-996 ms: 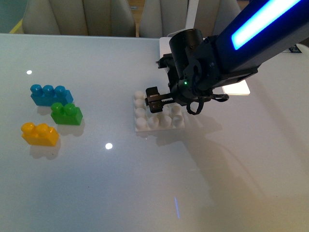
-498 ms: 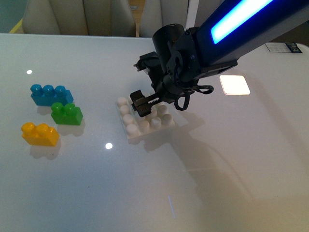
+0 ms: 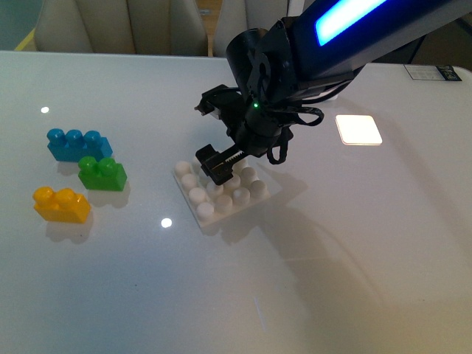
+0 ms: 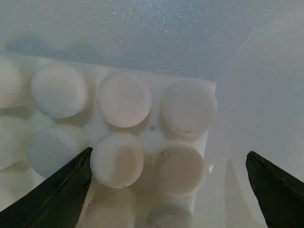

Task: Insert yellow block into base center

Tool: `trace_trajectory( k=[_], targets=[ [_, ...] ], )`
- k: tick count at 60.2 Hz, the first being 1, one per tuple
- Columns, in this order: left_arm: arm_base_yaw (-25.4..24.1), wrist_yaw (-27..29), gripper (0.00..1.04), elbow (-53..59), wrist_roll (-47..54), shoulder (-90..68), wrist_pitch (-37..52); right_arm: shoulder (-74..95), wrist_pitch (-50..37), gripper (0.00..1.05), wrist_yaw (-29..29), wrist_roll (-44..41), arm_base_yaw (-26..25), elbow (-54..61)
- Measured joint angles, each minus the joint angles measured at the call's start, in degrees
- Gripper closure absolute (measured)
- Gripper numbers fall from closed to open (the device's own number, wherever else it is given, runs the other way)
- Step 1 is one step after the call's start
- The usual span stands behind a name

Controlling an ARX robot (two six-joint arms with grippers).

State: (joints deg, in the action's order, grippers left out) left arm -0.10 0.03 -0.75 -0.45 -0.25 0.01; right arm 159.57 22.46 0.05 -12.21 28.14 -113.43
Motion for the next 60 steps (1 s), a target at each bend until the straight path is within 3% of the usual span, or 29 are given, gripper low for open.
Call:
trace_trajectory(
  k=[16,33,60],
  targets=[
    [0.0,0.0,0.07,0.0,0.0,0.0,0.0,2.1,1.5,0.09,3.5,15.8,2.3,-2.3],
    [0.0,0.0,0.07,0.0,0.0,0.0,0.0,5.7,1.7,0.1,1.3,29.5,6.7,-9.3],
    [0.0,0.0,0.07,0.0,0.0,0.0,0.0,1.8,-2.1,0.1,1.7,39.7,6.8,-2.4]
  ],
)
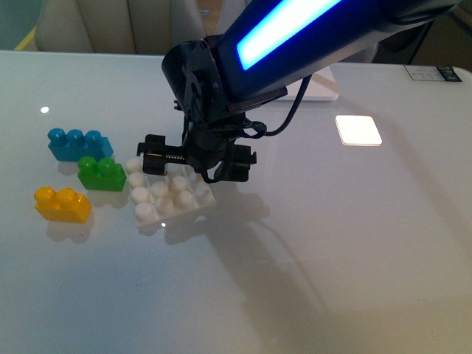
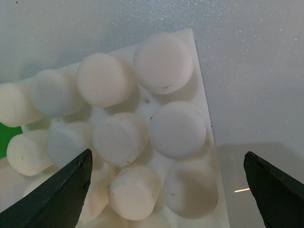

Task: Insert yellow block into base center

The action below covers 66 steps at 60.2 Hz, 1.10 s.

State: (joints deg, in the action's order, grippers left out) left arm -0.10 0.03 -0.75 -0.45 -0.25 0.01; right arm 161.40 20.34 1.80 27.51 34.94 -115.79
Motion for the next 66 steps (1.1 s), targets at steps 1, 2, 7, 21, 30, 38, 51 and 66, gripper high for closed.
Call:
trace_trajectory(
  k=[1,2,7,21,30,38,51,66],
  targets=[
    [0.0,0.0,0.07,0.0,0.0,0.0,0.0,-0.5,-0.7,0.1,0.2,0.7,-0.2,0.9],
    [0.0,0.0,0.07,0.0,0.0,0.0,0.0,-0.7,-1.1,0.1,0.2,1.1,-0.2,1.4],
    [0.0,0.0,0.07,0.0,0.0,0.0,0.0,-2.7,-4.0,0.1,0.3,3.2,-1.1,5.1],
    [0.0,0.0,0.07,0.0,0.0,0.0,0.0,-7.8,-10.3,0.1,-1.7,7.1,-4.1,14.2],
    [0.0,0.0,0.07,0.0,0.0,0.0,0.0,-11.5,-14.4,0.1,-3.1,7.8,-6.0,20.6],
    [0.0,0.0,0.07,0.0,0.0,0.0,0.0,-15.4,-19.5,0.09,-3.8,7.9,-7.3,27.4],
    [0.0,0.0,0.07,0.0,0.0,0.0,0.0,-27.2,-29.1,0.09,-5.4,7.6,-7.8,39.1],
    [0.0,0.0,0.07,0.0,0.0,0.0,0.0,-49.9,-38.6,0.09,-11.4,7.1,-6.9,55.4]
  ],
)
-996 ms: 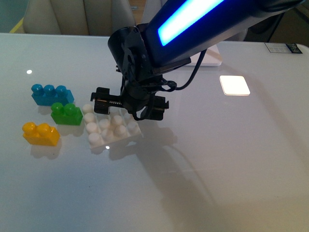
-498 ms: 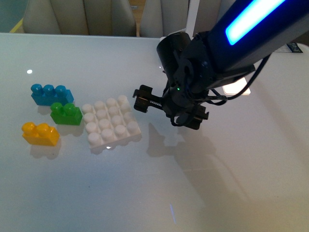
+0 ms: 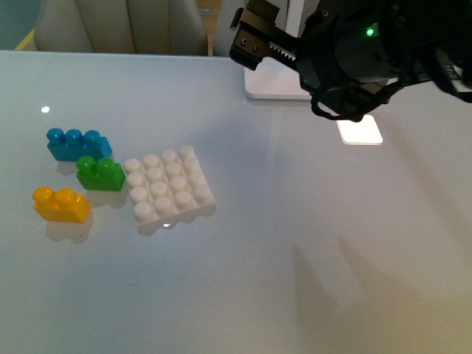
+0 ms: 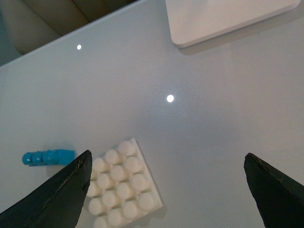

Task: Insert yellow block into base center

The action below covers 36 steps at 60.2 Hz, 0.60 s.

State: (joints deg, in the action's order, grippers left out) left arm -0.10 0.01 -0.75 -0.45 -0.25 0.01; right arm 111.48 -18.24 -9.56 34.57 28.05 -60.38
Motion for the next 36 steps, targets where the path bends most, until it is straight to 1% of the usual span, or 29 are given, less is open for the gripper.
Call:
trace_trajectory(
  k=[2,3,4,5,6,7,8,9,10,11,13,14,16,17,19,26,30,31,34,36],
  targets=[
    [0.0,0.0,0.07,0.0,0.0,0.0,0.0,-1.5,-1.5,0.09,-1.4,-1.1,0.3,1.9],
    [0.0,0.0,0.07,0.0,0.0,0.0,0.0,-1.9,-5.5,0.12,-4.3,-3.2,0.5,3.7],
    [0.0,0.0,0.07,0.0,0.0,0.0,0.0,-2.4,-8.1,0.13,-5.9,-4.4,0.6,4.9],
    [0.0,0.0,0.07,0.0,0.0,0.0,0.0,-3.1,-14.1,0.17,-9.3,-6.6,0.7,7.3],
    [0.0,0.0,0.07,0.0,0.0,0.0,0.0,-3.5,-16.9,0.19,-10.8,-8.8,0.7,8.5],
    [0.0,0.0,0.07,0.0,0.0,0.0,0.0,-4.5,-22.4,0.22,-13.0,-11.8,0.7,11.2],
    [0.0,0.0,0.07,0.0,0.0,0.0,0.0,-5.0,-25.1,0.24,-13.9,-13.4,0.7,12.7],
    [0.0,0.0,0.07,0.0,0.0,0.0,0.0,-6.2,-30.1,0.27,-15.1,-16.4,0.5,15.6],
    [0.0,0.0,0.07,0.0,0.0,0.0,0.0,-7.7,-34.4,0.31,-15.4,-19.2,0.1,18.7],
    [0.0,0.0,0.07,0.0,0.0,0.0,0.0,-8.5,-36.4,0.33,-15.4,-20.5,-0.1,20.2],
    [0.0,0.0,0.07,0.0,0.0,0.0,0.0,-12.3,-43.0,0.4,-15.3,-24.8,-1.4,26.2],
    [0.0,0.0,0.07,0.0,0.0,0.0,0.0,-13.4,-44.3,0.41,-15.2,-25.6,-1.7,27.6],
    [0.0,0.0,0.07,0.0,0.0,0.0,0.0,-17.9,-47.9,0.49,-14.6,-28.3,-3.1,32.8],
    [0.0,0.0,0.07,0.0,0.0,0.0,0.0,-19.1,-48.3,0.5,-14.4,-28.7,-3.5,34.0],
    [0.0,0.0,0.07,0.0,0.0,0.0,0.0,-23.9,-48.5,0.57,-13.8,-30.2,-4.6,38.6],
    [0.0,0.0,0.07,0.0,0.0,0.0,0.0,-34.7,-46.0,0.78,-10.2,-32.7,-7.9,49.1],
    [0.0,0.0,0.07,0.0,0.0,0.0,0.0,-38.7,-44.1,0.91,-8.2,-33.2,-10.0,51.7],
    [0.0,0.0,0.07,0.0,0.0,0.0,0.0,-39.3,-43.8,0.93,-7.9,-33.2,-10.3,52.0],
    [0.0,0.0,0.07,0.0,0.0,0.0,0.0,-42.5,-42.3,1.03,-6.2,-33.4,-11.7,53.2],
    [0.0,0.0,0.07,0.0,0.0,0.0,0.0,-44.0,-41.5,1.03,-5.3,-33.8,-12.4,53.7]
  ],
)
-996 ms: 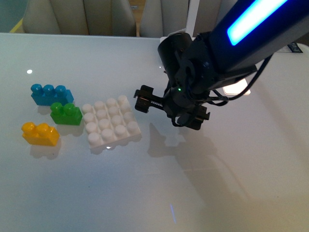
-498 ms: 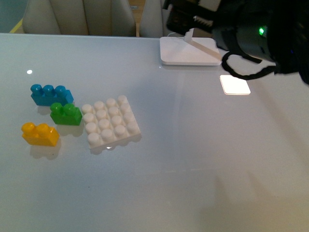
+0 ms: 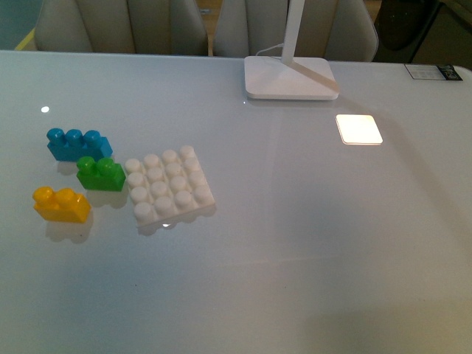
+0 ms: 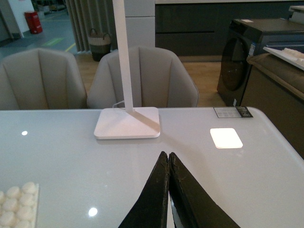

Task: Insert yellow block into base center

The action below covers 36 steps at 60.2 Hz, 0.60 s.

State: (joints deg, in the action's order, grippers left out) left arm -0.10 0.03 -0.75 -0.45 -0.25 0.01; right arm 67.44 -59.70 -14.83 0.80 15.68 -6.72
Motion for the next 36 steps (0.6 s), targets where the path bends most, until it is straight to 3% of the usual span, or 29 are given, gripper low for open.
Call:
trace_trajectory(
  k=[30,36],
  targets=[
    [0.0,0.0,0.07,0.0,0.0,0.0,0.0,-26.4,20.3,1.03,8.9,-0.5,-9.6,5.9],
    [0.0,0.0,0.07,0.0,0.0,0.0,0.0,-30.9,24.3,1.03,14.2,-0.5,-14.0,6.0]
  ],
)
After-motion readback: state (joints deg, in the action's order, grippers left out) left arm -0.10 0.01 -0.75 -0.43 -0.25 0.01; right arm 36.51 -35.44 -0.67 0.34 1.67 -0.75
